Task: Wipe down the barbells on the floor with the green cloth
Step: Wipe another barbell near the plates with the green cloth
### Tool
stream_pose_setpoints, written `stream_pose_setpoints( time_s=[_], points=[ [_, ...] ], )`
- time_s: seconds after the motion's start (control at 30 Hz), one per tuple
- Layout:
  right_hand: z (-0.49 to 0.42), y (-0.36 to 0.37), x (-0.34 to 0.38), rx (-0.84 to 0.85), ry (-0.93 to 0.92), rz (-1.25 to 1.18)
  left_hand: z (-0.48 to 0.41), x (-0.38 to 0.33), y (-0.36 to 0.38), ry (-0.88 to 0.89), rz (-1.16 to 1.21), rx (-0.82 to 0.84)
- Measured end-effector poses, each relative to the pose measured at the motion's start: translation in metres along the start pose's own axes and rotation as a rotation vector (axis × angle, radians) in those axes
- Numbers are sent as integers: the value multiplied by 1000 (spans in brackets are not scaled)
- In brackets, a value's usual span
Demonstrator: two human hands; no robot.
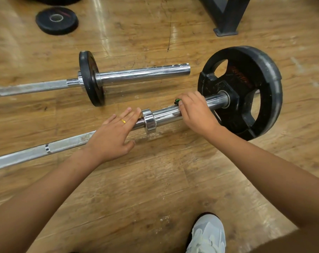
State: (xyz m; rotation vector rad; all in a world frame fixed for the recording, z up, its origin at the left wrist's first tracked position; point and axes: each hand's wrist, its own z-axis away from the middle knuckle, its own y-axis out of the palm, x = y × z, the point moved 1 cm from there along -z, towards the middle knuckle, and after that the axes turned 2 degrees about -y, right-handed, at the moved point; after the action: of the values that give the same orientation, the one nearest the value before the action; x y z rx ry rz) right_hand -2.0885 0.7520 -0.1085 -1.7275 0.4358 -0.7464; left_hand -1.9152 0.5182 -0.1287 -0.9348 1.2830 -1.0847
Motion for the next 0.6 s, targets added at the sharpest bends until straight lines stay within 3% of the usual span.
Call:
stream_pose_setpoints(
  time_s=[0.13,0.3,0.47,0.6],
  points=[
    [-4,0,0,-58,52,34,-5,6,-2,4,1,-2],
    [-10,10,13,3,-95,42,-10,11,-3,-11,-1,8],
    [-14,-3,-10,-84,135,6,-13,10,-3,-37,-22,1],
    [-11,11,23,-24,-5,-17,-13,5,-3,-60,-47,-5]
  ],
)
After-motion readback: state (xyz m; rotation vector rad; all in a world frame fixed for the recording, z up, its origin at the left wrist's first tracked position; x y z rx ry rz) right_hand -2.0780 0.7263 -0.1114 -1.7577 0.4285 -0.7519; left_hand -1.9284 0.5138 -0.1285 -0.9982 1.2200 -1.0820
